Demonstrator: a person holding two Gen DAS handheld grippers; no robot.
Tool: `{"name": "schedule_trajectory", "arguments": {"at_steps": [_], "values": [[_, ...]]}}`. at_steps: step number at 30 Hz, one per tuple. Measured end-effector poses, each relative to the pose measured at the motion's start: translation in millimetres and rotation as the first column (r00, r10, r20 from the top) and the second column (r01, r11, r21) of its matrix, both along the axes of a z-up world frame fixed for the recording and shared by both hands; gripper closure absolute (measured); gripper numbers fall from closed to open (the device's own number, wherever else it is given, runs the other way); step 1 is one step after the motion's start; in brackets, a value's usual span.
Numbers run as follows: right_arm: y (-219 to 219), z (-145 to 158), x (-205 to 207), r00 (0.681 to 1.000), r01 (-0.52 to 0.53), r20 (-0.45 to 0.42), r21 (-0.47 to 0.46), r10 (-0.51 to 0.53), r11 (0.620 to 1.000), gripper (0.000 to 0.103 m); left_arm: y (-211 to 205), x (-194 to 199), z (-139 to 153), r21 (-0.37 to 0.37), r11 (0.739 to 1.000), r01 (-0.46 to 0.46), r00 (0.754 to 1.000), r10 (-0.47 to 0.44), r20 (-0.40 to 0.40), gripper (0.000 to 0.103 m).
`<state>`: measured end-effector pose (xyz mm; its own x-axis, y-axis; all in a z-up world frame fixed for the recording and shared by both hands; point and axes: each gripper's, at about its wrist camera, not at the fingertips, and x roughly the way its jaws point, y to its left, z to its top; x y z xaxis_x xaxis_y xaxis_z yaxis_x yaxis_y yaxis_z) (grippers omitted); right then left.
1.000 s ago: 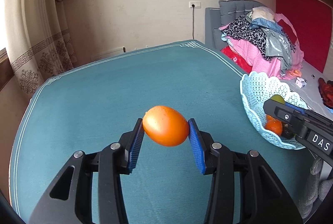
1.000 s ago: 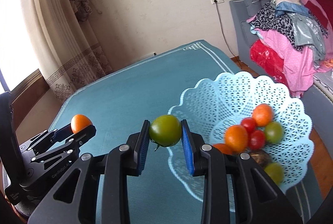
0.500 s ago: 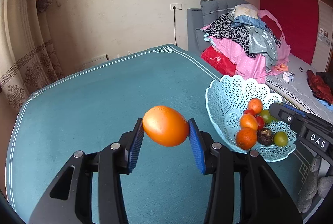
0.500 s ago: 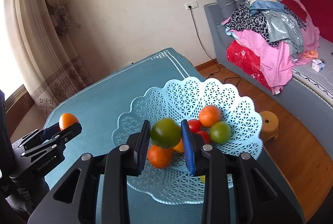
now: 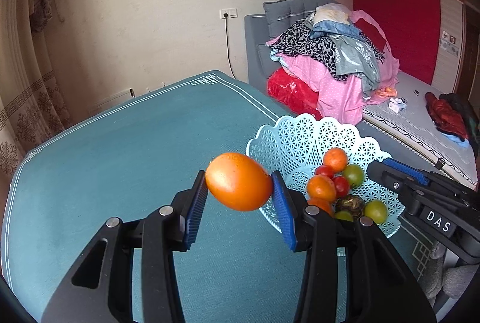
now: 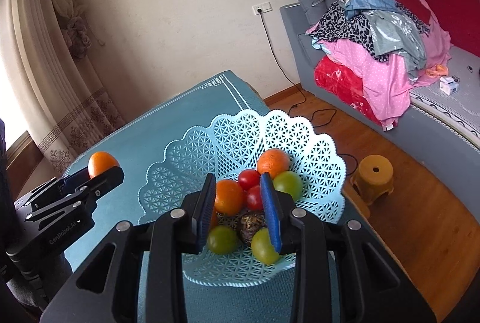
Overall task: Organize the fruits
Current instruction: 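Open the right gripper over the basket while the left gripper releases the oval orange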
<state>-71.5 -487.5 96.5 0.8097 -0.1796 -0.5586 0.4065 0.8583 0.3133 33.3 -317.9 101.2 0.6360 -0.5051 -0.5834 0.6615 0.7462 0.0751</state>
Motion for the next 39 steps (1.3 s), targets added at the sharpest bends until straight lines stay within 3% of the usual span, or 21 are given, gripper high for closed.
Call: {"name": "schedule_trajectory", "arguments": {"at_steps": [5,7,18,22,23,25,26,33,39], "values": [[-1,-5,2,1.0,0.0,-0.011,0.009,0.0,1.0,0.069,-10,-2,-4,0.005,1.0,0.023,1.0,-0.023,-0.005,0.059],[-1,-5,1,1.0,0.008,-0.009,0.009,-0.008,1.0,0.06,-14,-3,-4,0.005,0.999,0.036,0.999,-0.036,-0.002,0.059],[-6,-8,2,0.999,0.044,-0.021,0.01,-0.043,0.999,0.058,-36,-2,-14,0.013,0.997,0.077,0.997,-0.077,-0.015,0.059],[-9,-10,2,0.998,0.059,-0.022,0.011,-0.059,0.998,0.049,-40,1,-18,0.021,0.997,0.078,0.997,-0.077,-0.028,0.057],[-10,-10,2,0.998,0.062,-0.023,0.012,-0.062,0.998,0.049,-41,1,-19,0.021,0.997,0.077,0.997,-0.076,-0.029,0.053],[-11,-11,1,0.998,0.067,-0.022,0.014,-0.067,0.998,0.049,-40,1,-18,0.014,0.998,0.061,0.998,-0.061,-0.003,0.024],[-11,-11,0,0.997,0.071,-0.022,0.013,-0.071,0.997,0.049,-38,0,-18,0.007,0.998,0.055,0.998,-0.055,0.008,0.021],[-12,-11,1,0.997,0.075,-0.024,0.017,-0.075,0.997,0.046,-36,1,-17,0.006,0.999,0.046,0.999,-0.046,0.021,0.015],[-16,-14,-1,0.994,0.111,-0.024,0.03,-0.11,0.993,0.029,-33,3,-19,0.014,1.0,0.022,0.999,-0.023,0.035,0.008]]}}
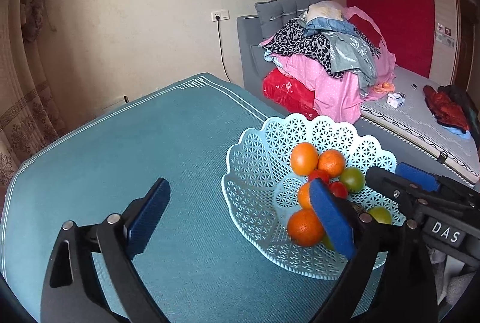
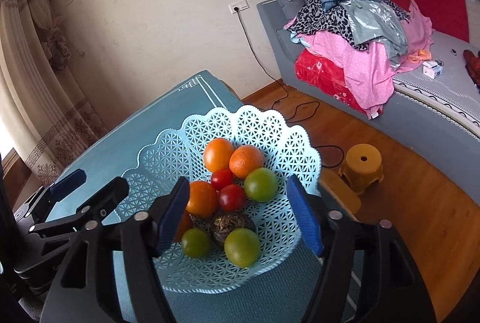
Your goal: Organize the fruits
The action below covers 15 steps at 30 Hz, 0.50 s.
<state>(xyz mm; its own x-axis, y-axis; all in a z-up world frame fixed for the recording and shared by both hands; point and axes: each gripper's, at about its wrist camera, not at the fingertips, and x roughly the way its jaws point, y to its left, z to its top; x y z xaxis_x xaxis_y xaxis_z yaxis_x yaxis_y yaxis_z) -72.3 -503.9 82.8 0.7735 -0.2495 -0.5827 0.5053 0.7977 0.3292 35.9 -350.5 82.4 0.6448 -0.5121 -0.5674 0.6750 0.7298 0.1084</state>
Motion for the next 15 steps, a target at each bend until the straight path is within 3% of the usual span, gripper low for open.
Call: {"name": "schedule_trajectory", "arguments": {"at_steps": [6,15], "values": [[-3,2,-2,1.0,0.017,0.008,0.001,-0.017,1.0,0.018,2,0,-2,0.031,0.999,-0.03,0.999,0.028,0.04,0.004],[5,1,-8,0.998,0.053,-0.03,-0.076,-0.055,0.996,0.016,14,-3,-1,0.042,0.997,-0.058,0.996,0.055,0.071,0.003]]}}
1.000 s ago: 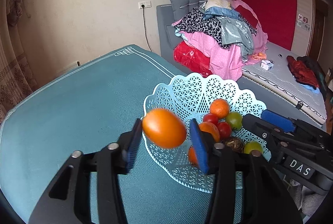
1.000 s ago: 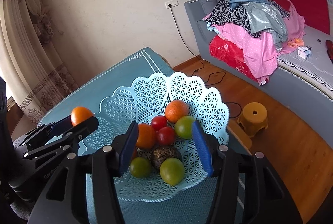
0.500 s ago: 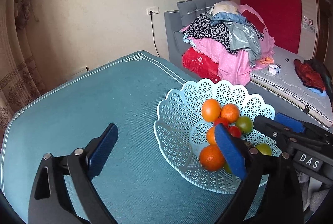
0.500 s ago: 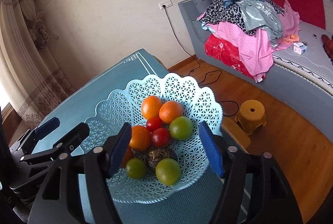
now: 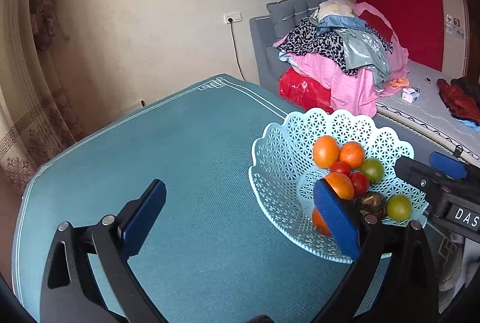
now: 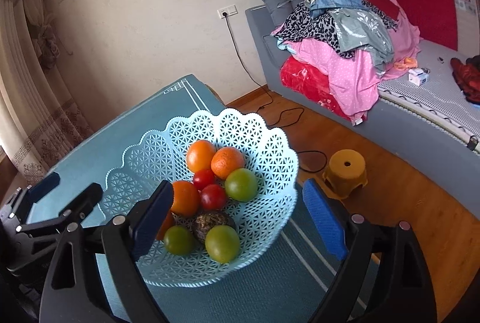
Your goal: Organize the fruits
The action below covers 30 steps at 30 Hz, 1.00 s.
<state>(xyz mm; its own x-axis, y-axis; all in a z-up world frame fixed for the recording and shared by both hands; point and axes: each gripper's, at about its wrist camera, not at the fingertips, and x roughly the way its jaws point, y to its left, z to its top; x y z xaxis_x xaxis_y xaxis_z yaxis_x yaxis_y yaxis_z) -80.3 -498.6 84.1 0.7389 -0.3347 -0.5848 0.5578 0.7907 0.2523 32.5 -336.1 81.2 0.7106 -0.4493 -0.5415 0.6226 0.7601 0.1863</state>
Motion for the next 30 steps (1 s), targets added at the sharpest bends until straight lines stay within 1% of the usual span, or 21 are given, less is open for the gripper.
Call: {"name": "schedule_trajectory", "arguments": {"at_steps": [4,8,15,22,30], "values": [[9,0,-6,1.0,-0.005,-0.016,-0.053,0.004,0.999,0.014,6,-2,2,-0.001,1.0,-0.015,1.0,0.015,0.019,0.003],[18,1,-12,1.0,-0.022,-0.022,-0.073,0.02,0.997,0.013,13,-4,4,0.001,1.0,-0.026,0.999,0.026,0.031,0.003],[32,1,-15,0.998,-0.051,-0.025,-0.084,0.049,0.995,0.013,23,-6,4,0.012,0.999,-0.038,0.999,0.037,0.038,0.003],[37,-1,-15,0.998,-0.061,-0.031,-0.083,0.058,0.995,0.013,22,-12,1,0.039,0.999,-0.02,0.999,0.018,0.046,0.003],[36,-2,-15,0.998,-0.058,-0.033,-0.075,0.055,0.996,0.013,17,-25,1,0.053,0.998,0.016,0.995,-0.021,0.101,0.003]]}}
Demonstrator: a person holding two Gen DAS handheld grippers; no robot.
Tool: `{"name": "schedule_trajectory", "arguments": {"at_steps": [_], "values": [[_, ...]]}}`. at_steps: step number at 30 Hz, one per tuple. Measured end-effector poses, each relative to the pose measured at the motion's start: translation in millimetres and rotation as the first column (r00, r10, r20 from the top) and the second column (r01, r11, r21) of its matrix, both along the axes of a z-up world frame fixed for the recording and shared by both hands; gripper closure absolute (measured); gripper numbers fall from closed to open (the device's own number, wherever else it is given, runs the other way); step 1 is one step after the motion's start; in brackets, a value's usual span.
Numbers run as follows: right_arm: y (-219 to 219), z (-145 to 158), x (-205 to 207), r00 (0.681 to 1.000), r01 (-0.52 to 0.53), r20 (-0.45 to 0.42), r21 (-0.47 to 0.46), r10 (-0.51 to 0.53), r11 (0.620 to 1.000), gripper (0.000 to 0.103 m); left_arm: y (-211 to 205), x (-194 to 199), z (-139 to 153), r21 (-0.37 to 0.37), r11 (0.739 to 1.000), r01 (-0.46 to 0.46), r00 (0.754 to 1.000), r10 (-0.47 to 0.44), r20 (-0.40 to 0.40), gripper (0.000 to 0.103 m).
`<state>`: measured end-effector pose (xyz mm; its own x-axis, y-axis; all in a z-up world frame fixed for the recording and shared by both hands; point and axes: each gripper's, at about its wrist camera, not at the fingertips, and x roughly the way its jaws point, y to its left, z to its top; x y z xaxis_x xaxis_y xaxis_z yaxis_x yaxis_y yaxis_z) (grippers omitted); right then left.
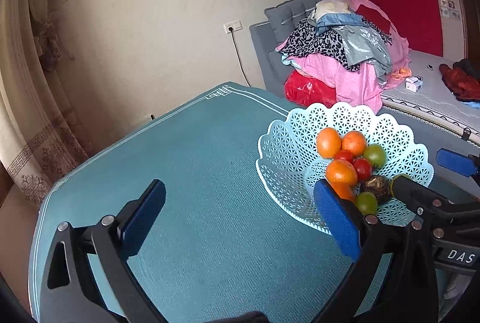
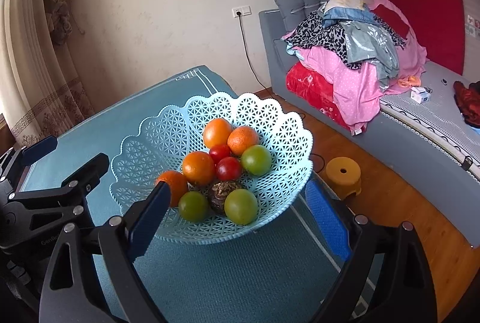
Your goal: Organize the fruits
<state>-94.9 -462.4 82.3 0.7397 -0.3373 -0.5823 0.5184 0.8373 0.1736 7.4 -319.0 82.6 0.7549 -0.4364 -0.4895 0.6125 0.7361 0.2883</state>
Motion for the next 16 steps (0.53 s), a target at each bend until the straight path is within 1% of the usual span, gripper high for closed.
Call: {"name": "schedule_trajectory", "arguments": {"at_steps": [3,9,13,16], "values": [[-1,0,0,1.0,0.001,-0.001,0.001,-0.001,1.0,0.013,0,-2,1,0.004,1.0,-0.001,1.0,0.001,0.016,0.003],[1,1,2,1.0,-0.002,0.003,0.002,0.002,1.0,0.013,2,0,3,0.013,1.0,-0.007,1.0,0.007,0.008,0.003],[6,1,2,1.0,-0.008,0.008,0.003,0.008,1.0,0.013,10,8,3,0.012,0.999,-0.044,0.998,0.044,-0.036,0.003],[18,3,3,1.0,-0.015,0.013,-0.039,0.016,0.999,0.012,20,14,1,0.017,0.996,-0.082,0.995,0.083,-0.049,0.003]]}}
